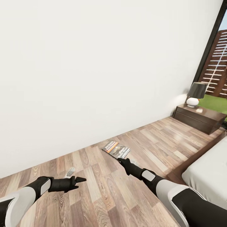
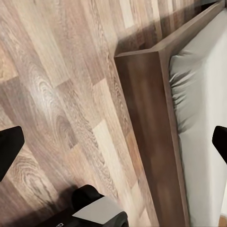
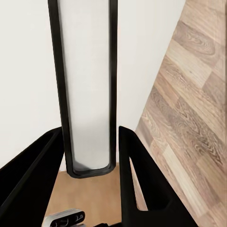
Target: In the bedroom, move the book from the bed onto either nightstand, and place the two sandals side by side next to the bed.
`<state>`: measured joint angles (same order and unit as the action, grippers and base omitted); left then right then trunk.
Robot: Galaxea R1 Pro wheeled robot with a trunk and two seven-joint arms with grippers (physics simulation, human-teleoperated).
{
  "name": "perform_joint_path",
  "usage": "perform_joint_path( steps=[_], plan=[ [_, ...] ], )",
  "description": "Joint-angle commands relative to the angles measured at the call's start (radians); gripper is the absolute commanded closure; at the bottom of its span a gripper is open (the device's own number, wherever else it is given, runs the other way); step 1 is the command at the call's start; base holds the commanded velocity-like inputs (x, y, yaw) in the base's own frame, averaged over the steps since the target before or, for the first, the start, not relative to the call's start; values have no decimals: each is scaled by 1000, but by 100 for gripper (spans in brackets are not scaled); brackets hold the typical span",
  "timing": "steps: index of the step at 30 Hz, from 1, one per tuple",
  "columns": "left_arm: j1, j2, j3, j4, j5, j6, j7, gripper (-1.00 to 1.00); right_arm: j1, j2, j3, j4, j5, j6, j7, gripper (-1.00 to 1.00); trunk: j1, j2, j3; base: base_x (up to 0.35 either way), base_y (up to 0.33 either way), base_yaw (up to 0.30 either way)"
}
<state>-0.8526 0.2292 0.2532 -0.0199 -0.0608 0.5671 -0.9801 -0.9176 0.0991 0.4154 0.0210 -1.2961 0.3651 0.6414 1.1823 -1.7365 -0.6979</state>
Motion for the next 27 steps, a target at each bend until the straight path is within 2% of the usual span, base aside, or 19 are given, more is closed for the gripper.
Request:
perform_joint_path(
  steps=[1, 10, 27],
  plan=[
    [0, 1, 8, -1, -6, 8, -3, -100, -1, 0, 4, 2, -12, 6, 3, 100, 0, 0, -1, 0, 0, -158],
    [0, 6, 8, 0, -7, 10, -3, -100, -1, 1, 4, 2, -12, 6, 3, 100, 0, 0, -1, 0, 70, -127],
    [0, 9, 8, -1, -7, 10, 0, -100, -1, 0, 4, 2, -12, 6, 4, 100, 0, 0, -1, 14, 155, -12]
  ],
)
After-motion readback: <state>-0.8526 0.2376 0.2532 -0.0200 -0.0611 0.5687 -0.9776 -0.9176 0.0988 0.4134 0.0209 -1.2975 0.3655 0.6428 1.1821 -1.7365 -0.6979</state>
